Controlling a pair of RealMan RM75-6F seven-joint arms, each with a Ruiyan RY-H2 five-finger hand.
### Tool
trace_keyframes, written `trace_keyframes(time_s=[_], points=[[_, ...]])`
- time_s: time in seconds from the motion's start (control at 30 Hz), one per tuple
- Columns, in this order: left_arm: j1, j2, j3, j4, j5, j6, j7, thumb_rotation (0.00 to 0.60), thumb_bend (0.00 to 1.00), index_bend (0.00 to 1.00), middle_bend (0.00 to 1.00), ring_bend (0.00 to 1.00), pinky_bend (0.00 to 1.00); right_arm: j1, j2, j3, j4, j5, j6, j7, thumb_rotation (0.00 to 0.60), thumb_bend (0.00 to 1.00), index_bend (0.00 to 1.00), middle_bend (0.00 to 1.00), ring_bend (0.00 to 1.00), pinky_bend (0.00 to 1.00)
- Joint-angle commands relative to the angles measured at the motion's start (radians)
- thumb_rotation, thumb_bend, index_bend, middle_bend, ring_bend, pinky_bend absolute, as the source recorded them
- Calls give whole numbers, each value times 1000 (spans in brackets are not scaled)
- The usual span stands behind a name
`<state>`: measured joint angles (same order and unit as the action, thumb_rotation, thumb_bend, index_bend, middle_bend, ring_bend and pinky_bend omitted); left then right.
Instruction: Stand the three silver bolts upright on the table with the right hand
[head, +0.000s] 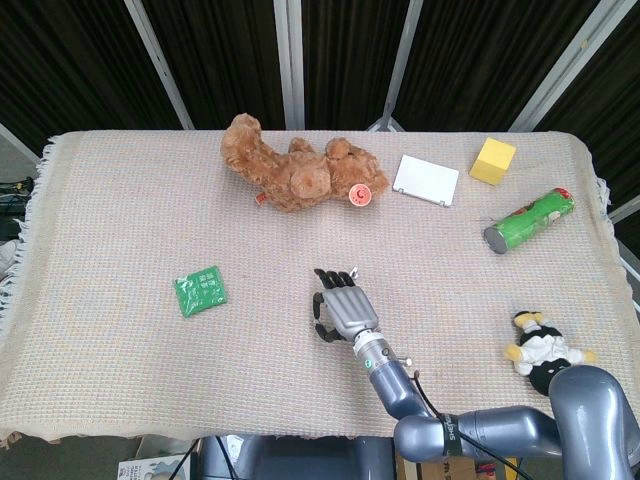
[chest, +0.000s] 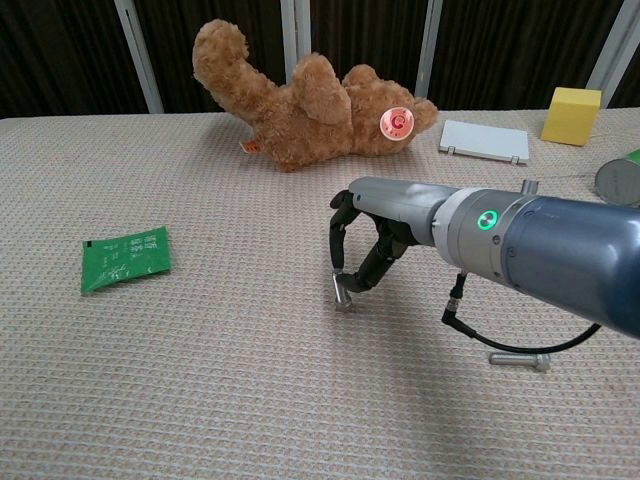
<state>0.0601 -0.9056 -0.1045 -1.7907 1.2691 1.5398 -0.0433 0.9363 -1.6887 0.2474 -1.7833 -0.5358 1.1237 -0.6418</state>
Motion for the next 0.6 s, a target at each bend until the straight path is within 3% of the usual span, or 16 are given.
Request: trace_keyframes(time_s=[0.03, 0.6], points=[[0, 0, 0, 0, -1, 1, 0, 600, 75, 32, 32, 0, 63, 0, 1, -1, 0, -1, -1, 2, 600, 404, 557, 0, 0, 53], [-1, -1, -2, -1, -4, 0, 2, 600, 75, 32, 32, 0, 63, -4, 5, -4, 5, -13, -6, 26, 600, 404, 535, 0, 0, 53]])
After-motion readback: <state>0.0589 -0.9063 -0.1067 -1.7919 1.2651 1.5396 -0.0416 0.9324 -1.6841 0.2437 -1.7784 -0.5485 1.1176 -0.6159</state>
